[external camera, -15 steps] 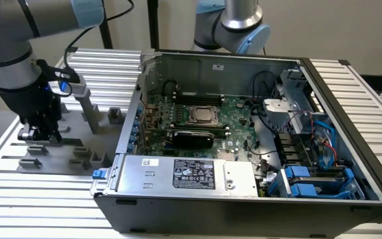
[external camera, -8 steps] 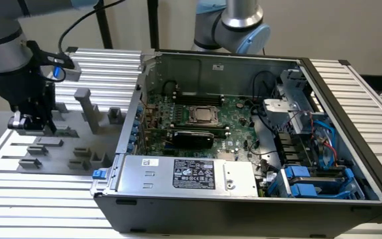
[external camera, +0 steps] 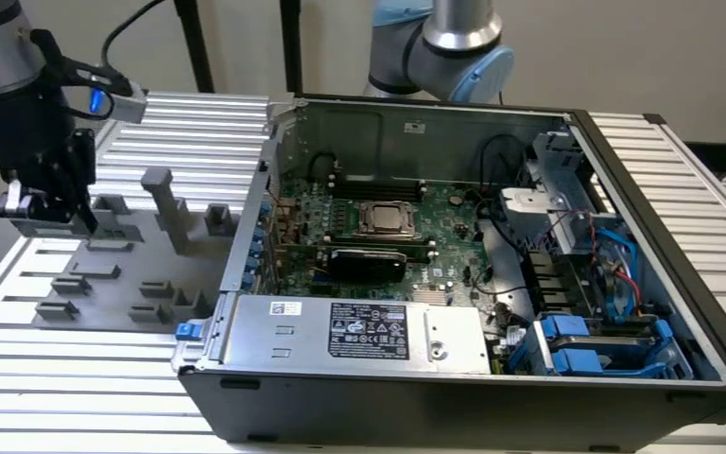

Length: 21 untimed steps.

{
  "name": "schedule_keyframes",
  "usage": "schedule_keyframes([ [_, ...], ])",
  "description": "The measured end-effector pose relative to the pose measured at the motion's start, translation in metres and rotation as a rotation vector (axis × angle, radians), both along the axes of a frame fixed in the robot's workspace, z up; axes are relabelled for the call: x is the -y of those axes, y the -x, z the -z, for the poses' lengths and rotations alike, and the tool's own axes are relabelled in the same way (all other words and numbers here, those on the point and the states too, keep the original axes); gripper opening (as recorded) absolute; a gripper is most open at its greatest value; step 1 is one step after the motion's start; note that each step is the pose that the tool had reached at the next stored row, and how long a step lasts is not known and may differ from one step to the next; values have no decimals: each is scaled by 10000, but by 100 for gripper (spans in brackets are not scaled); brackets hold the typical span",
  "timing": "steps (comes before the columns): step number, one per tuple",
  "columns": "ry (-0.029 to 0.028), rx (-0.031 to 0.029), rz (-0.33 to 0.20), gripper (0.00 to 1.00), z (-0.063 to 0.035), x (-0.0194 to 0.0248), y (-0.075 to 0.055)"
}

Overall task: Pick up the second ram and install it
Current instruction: 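Pick up the second ram and move it above second insertion slot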

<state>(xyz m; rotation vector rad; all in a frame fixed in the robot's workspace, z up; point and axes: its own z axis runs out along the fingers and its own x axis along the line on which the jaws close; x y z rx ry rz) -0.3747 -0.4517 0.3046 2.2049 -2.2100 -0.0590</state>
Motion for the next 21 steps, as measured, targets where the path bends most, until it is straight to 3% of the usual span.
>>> schedule_keyframes([
  [8, -43, 0, -5, 0, -353, -1, -261],
  [21, -217, 0, -10, 0, -796, 0, -840],
])
